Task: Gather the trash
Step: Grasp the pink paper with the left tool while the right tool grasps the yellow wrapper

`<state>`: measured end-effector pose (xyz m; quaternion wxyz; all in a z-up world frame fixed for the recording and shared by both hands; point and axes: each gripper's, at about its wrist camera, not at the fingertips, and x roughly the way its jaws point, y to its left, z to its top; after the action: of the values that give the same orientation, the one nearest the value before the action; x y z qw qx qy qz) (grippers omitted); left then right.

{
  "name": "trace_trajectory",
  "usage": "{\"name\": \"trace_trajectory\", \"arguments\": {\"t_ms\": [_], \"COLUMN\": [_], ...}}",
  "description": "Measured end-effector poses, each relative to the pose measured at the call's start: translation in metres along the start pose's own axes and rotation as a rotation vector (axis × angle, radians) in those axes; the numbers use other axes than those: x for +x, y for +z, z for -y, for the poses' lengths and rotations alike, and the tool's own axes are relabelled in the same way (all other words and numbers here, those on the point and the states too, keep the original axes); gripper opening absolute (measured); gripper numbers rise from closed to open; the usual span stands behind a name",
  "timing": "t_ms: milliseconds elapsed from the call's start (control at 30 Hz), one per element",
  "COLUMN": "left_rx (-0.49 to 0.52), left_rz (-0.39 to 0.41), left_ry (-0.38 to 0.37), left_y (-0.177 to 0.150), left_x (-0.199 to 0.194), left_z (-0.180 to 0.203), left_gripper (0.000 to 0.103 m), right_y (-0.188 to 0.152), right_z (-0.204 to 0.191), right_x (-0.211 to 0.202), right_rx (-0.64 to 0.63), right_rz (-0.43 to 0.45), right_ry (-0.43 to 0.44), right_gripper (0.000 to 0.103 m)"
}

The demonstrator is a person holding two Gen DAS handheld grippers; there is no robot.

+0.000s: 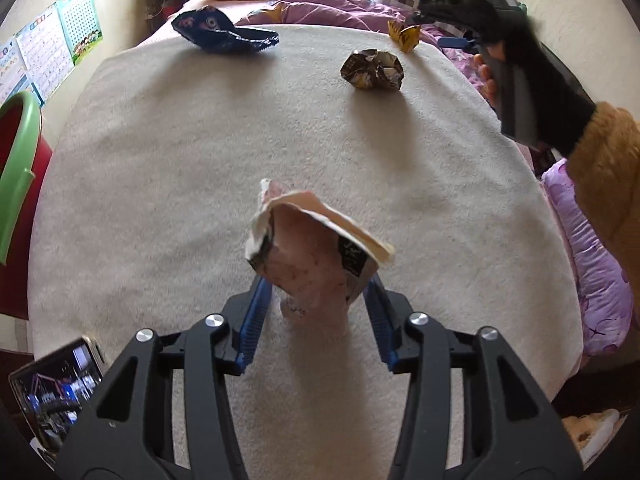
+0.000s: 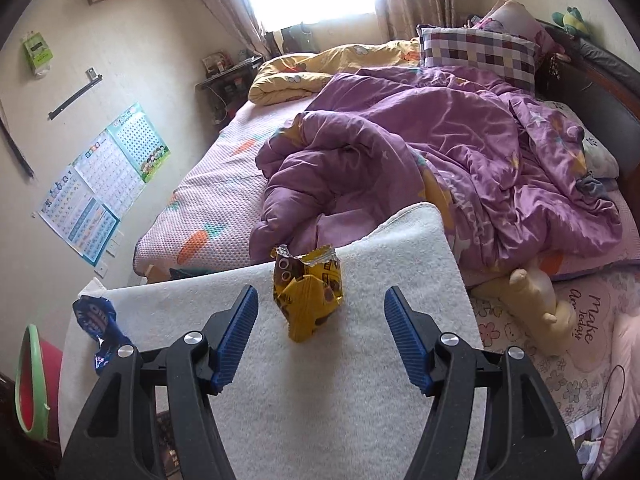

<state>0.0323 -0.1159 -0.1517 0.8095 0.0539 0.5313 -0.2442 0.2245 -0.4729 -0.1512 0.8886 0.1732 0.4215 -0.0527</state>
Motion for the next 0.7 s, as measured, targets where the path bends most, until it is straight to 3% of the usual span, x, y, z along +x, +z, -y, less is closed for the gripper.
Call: {"name": "trace_trajectory", "arguments": {"t_ms": [33, 100, 133, 167, 333, 433, 700], "left_rx": [-0.002, -0.003, -0.003, -0.002, 0.005, 0.006, 0.043], "left_rz": [0.002, 0.008, 0.01, 0.009, 0.005, 0.018, 0.018], "left_ry": [-0.003, -0.009, -0.012, -0.016, -0.035, -0.042, -0.062], "left_y": [0.0, -0.001, -0.002, -0.002, -0.005, -0.001, 0.004], "left_x": [-0.002, -0.004, -0.004, -0.004, -0.003, -0.005, 0.002], "left_z": [-0.002, -0.002, -0.001, -0.001, 0.0, -0.001, -0.001], "left_gripper": [0.047, 0.05, 0.051, 0.051, 0.053, 0.054, 0.057], "right_y": [0.001, 0.002, 0.003, 0.003, -0.004, -0.017, -0.103], "right_z": [0.0, -0.002, -0.002, -0.003, -0.013, -0.02, -0.065], "right_x": [0.006, 0.014, 0.016, 0.017, -0.001, -0.031, -0.096], "right_rx": [0.002, 0.005, 0.005, -0.003, -0.06, -0.065, -0.203], "right_rz": [-0.014, -0.036, -0.048, -0.051, -0.023, 0.009, 0.012], "right_ry": [0.002, 0.014, 0.022, 0.022, 0.056, 0.124, 0.208], "right_gripper": [0.063, 0.054, 0.043, 0.041, 0.038, 0.037, 0.038]}}
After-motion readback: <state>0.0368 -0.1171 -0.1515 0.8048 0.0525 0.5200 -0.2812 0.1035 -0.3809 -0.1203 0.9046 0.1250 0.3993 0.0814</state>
